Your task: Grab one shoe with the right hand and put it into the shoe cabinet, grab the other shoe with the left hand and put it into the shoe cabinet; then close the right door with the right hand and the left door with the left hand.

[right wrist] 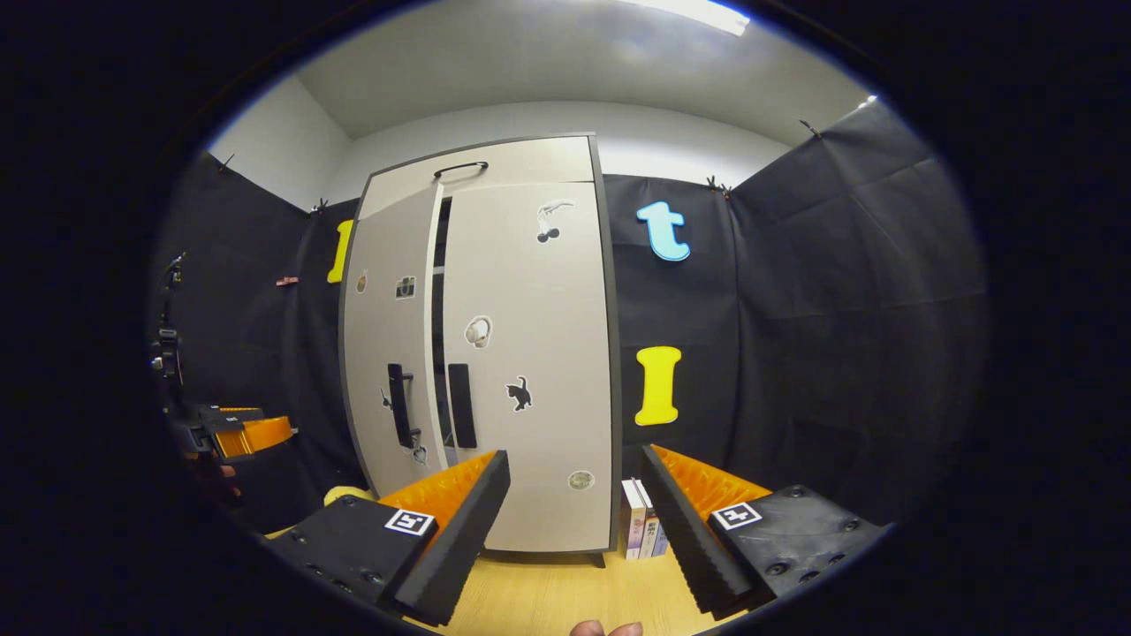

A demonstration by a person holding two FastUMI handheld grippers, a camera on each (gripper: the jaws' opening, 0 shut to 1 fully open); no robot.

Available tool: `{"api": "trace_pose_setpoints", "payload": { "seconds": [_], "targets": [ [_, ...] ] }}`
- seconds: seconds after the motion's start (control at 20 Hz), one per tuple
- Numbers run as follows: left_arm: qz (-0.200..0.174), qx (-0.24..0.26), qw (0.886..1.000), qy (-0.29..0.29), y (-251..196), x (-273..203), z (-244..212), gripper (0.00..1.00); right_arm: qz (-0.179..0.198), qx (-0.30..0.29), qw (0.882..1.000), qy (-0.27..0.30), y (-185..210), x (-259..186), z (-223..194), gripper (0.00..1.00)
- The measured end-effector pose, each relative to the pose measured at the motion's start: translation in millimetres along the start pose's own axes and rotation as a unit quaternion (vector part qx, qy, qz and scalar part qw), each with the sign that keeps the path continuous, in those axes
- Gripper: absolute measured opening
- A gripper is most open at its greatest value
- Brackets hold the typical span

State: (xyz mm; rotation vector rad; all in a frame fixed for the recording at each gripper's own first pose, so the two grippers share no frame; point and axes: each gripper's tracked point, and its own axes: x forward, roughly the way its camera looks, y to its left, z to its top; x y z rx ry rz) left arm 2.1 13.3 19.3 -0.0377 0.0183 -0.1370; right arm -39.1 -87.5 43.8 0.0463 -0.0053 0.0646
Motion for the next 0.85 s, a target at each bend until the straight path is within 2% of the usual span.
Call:
{"api": "trace_pose_setpoints", "payload": {
  "seconds": [0.85],
  "targets": [
    [-0.002,0.001,1.0,-0.003,11.9,3.0,0.2,0.95,0.007,0.002,1.0,0.005,18.6,9.4,-5.3,0.98]
  ]
}}
